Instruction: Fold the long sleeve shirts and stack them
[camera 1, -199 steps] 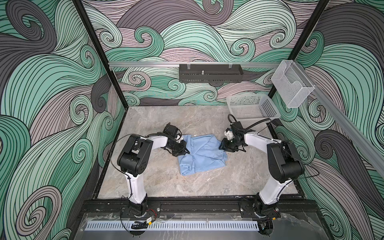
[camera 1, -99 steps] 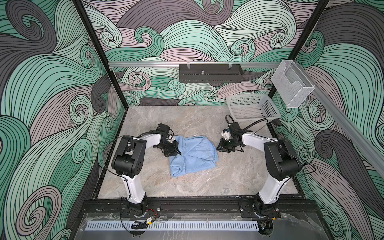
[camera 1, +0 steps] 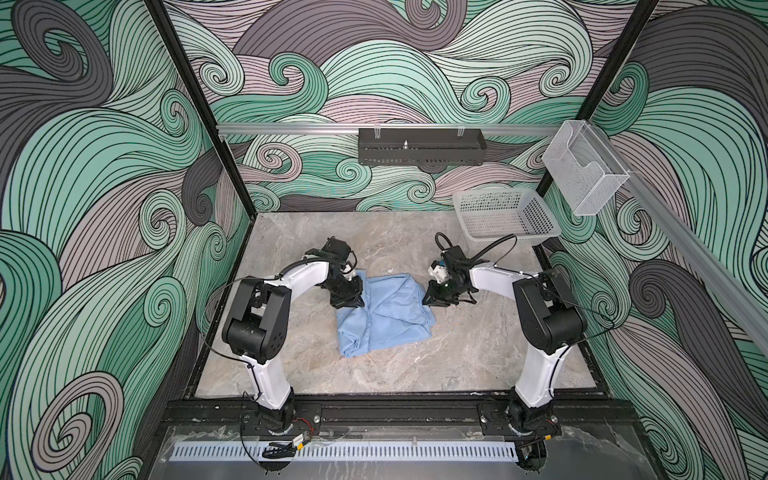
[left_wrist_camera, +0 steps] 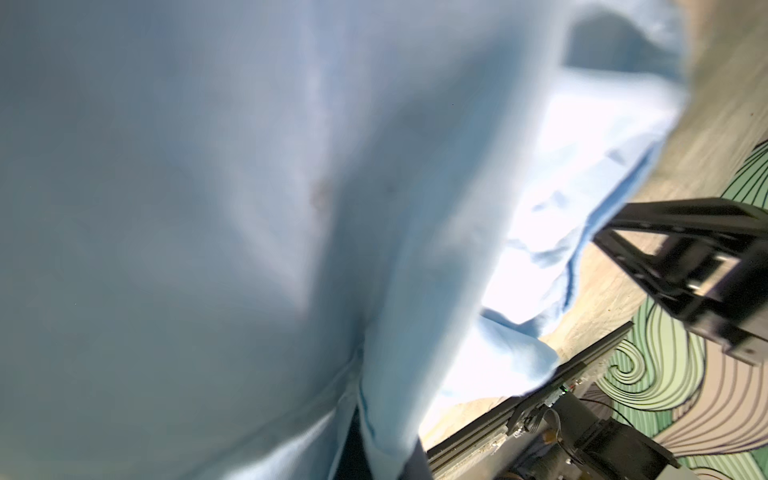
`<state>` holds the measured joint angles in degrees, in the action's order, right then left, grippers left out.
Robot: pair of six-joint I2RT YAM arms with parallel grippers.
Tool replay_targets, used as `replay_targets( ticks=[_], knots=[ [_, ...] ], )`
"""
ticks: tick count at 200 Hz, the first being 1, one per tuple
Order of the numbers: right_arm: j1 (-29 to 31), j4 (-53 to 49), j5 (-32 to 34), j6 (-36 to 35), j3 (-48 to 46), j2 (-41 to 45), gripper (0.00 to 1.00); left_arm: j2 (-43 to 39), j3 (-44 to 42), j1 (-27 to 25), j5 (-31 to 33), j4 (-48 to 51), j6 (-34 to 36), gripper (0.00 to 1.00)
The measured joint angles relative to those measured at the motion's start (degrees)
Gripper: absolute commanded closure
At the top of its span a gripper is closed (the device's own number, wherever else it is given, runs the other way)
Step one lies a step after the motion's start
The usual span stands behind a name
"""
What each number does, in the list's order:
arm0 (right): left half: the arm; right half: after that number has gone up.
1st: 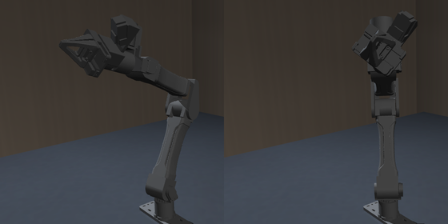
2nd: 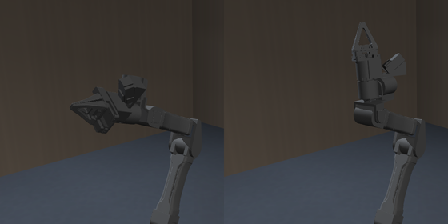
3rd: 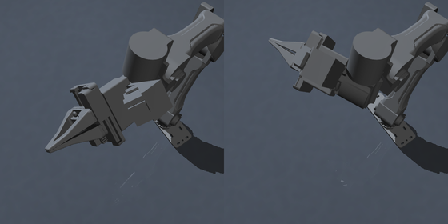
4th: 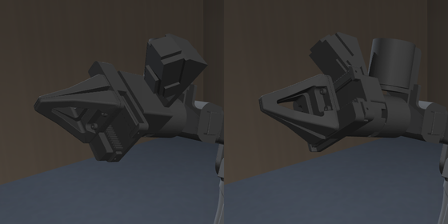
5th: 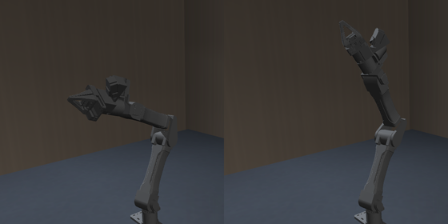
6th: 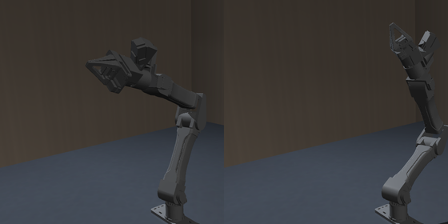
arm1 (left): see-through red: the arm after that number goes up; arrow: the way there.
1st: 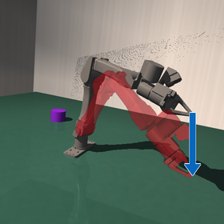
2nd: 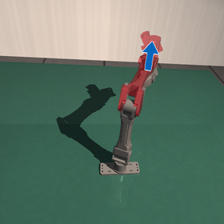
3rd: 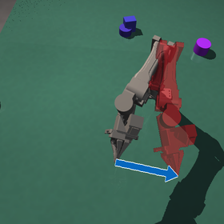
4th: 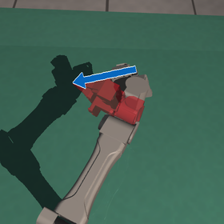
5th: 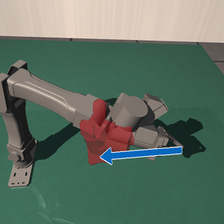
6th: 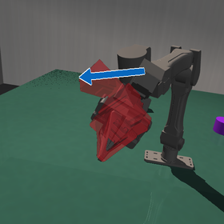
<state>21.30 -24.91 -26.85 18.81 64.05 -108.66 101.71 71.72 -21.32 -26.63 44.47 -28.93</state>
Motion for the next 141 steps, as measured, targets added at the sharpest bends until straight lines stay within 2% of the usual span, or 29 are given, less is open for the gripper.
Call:
replay_targets(
  ticks=[30,70,141],
  knots=[
    [0.8,-0.2,0.1,-0.2,0.0,0.0,0.81,-1.3,6.2,-5.4,3.1,1.9,-2.9,1.00],
    [1.5,-0.3,0.1,-0.2,0.0,0.0,0.82,0.6,10.4,-11.5,5.9,2.3,-8.2,1.00],
    [1.5,-0.4,0.2,-0.4,-0.1,0.0,0.83,5.8,13.0,-17.0,8.1,-2.9,-18.8,1.00]
  ],
)
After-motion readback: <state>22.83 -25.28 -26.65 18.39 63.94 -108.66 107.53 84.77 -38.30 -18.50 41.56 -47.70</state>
